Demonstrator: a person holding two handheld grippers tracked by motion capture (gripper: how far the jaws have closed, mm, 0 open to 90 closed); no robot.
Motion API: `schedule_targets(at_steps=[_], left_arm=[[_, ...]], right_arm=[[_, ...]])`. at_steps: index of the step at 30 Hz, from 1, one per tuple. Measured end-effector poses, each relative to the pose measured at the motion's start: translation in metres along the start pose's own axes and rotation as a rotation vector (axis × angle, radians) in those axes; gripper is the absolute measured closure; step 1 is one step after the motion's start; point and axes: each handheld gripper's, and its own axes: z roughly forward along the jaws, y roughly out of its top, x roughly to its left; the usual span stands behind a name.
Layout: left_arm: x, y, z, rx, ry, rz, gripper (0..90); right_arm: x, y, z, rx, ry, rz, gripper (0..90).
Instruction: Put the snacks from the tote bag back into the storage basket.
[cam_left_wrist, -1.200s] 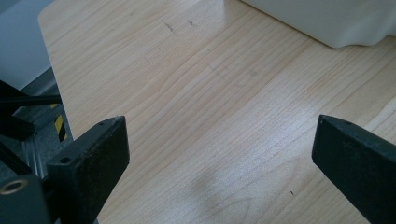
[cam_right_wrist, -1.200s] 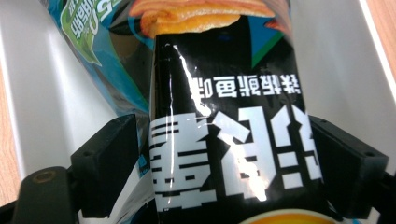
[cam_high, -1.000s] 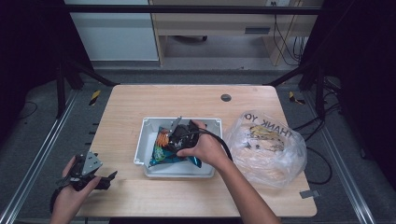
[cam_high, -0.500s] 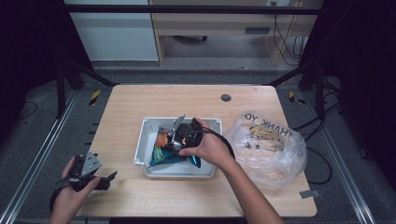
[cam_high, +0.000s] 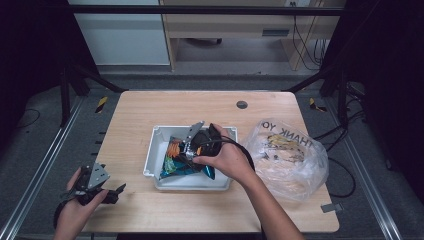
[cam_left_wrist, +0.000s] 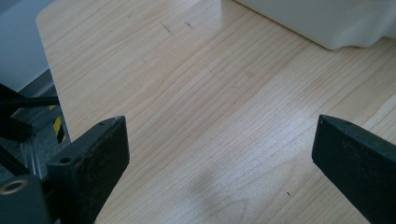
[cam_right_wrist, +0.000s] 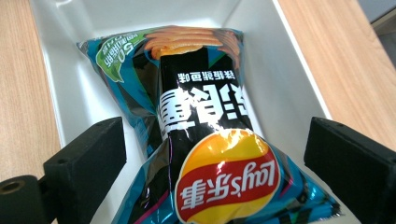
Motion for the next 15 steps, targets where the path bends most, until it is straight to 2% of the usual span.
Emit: schedule_targets(at_steps=[6,8,9,15], left_arm=[[-0.001,-0.001,-0.001,0.001,0.004,-0.007,3.6],[0.000,-0.001,-0.001,-0.012,0.006,-0.024,3.6],[0.000,-0.001,-0.001,-0.015,0.008,-0.031,3.6],[0.003,-0.003,-0.002,-0.016,0.017,-0.051,3.6]], right_arm=[[0.001,0.000,-0.010,-0.023,-0.025,0.007,6.8],[0.004,0.000,-0.016,-0.041,-0.042,0.024,7.1],[0.004,0.000,-0.017,-0.050,-0.046,0.015,7.1],[0.004,0.001,-0.023,-0.067,-0.059,0.041,7.2]])
